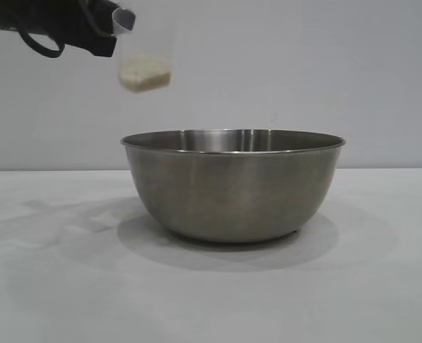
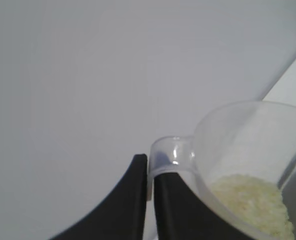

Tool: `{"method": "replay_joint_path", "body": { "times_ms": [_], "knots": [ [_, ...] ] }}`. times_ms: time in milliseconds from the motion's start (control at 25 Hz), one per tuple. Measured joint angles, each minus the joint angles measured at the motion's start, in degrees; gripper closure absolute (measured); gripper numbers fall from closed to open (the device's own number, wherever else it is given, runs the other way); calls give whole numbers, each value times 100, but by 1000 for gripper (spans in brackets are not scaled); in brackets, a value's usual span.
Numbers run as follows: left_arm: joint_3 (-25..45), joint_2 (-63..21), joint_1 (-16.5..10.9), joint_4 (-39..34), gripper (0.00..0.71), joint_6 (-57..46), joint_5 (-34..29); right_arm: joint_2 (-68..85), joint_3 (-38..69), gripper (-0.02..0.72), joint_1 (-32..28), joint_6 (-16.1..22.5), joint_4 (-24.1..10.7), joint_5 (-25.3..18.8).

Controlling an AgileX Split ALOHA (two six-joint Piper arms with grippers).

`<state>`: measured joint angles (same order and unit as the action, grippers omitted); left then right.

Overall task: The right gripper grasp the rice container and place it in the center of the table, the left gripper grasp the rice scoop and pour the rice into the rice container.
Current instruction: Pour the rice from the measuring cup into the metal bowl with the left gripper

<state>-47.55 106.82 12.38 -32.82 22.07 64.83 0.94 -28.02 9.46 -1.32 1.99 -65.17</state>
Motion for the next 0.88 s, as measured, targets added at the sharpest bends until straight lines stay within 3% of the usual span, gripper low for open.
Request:
{"method": "replay_joint_path", "body": {
  "times_ms": [360, 880],
  "knots": [
    [-143, 0, 19, -733, 710, 1079, 1, 0, 0, 198, 0, 0, 0, 0],
    [-367, 0, 846, -1039, 710, 3382, -52, 0, 0, 198, 0, 0, 0, 0]
  ]
}}
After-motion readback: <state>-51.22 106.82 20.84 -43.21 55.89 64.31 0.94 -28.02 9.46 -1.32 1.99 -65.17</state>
